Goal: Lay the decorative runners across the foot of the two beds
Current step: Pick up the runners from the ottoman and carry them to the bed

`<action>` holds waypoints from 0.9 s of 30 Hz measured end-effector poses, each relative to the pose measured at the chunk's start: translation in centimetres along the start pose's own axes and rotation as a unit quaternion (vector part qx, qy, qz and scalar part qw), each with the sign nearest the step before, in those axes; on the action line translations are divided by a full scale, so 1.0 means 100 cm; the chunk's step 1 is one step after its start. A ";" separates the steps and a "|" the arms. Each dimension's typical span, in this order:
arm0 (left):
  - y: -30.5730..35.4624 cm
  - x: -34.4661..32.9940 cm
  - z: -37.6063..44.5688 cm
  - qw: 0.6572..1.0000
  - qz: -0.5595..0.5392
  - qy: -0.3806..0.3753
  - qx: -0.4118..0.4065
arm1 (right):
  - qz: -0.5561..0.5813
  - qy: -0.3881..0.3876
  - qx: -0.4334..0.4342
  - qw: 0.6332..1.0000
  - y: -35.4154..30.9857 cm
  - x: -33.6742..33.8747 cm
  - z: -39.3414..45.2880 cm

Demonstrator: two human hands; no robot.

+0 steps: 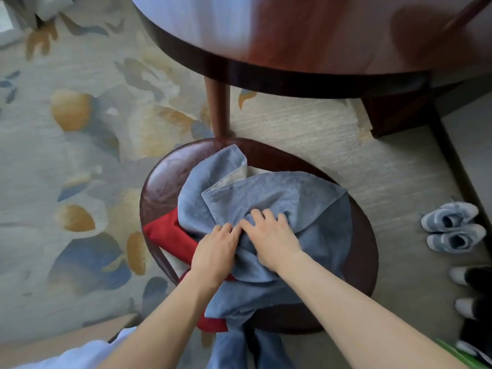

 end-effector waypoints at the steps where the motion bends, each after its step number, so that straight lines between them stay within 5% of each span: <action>1: -0.002 -0.002 0.003 1.000 -0.004 0.009 -0.005 | 0.000 0.006 -0.002 1.000 -0.001 -0.003 0.001; 9: -0.004 0.032 -0.003 0.999 0.001 0.024 -0.042 | 0.088 -0.006 -0.026 0.996 0.000 0.015 -0.011; 19: -0.015 0.135 -0.026 0.997 -0.012 0.076 0.004 | 0.128 0.064 -0.030 0.989 -0.019 0.131 -0.006; 27: -0.009 0.177 -0.060 0.965 -0.199 0.159 0.058 | 0.149 0.126 0.021 0.981 -0.052 0.216 -0.016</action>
Point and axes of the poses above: each hand's wrist, its own z-axis towards the middle knuckle, its own x-axis out of the back of the hand, y = z × x, the point moved 1 cm from there along z, towards the middle knuckle, and after that the axes turned 13 degrees about y, right-handed, at the moved point
